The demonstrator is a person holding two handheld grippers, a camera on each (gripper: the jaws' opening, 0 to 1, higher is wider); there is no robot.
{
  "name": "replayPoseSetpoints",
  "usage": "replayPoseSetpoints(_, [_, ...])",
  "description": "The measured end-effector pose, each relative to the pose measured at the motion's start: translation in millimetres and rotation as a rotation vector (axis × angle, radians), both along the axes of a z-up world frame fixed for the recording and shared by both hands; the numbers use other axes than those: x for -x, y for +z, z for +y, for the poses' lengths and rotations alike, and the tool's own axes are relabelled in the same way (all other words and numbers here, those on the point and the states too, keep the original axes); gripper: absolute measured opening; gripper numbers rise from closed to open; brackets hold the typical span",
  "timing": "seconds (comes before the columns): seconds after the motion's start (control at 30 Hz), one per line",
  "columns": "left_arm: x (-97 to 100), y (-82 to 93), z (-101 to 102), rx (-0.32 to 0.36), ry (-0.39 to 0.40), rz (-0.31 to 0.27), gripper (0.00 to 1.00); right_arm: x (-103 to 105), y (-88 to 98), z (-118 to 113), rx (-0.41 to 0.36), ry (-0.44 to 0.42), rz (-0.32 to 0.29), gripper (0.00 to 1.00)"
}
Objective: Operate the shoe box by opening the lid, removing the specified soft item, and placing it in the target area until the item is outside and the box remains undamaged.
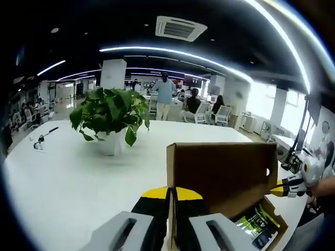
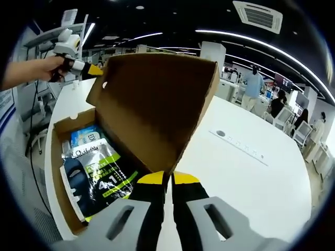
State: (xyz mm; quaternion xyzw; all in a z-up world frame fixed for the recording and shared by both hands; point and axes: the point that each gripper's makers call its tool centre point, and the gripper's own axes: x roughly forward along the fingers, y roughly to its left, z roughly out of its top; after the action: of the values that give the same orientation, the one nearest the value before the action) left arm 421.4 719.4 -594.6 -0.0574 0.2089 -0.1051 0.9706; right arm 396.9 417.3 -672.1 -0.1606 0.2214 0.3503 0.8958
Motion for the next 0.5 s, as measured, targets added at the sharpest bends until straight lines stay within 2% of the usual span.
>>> replayPoseSetpoints(0.17, [5.5, -11.5, 4, -0.018, 0.009, 0.028, 0.06, -2, -0.5, 1, 0.022, 0.018, -0.006, 0.02])
replayPoseSetpoints(0.5, [27.3, -51.9, -1, -0.055, -0.01, 0.134, 0.06, -9, -3.2, 4, 0.038, 0.027, 0.001, 0.03])
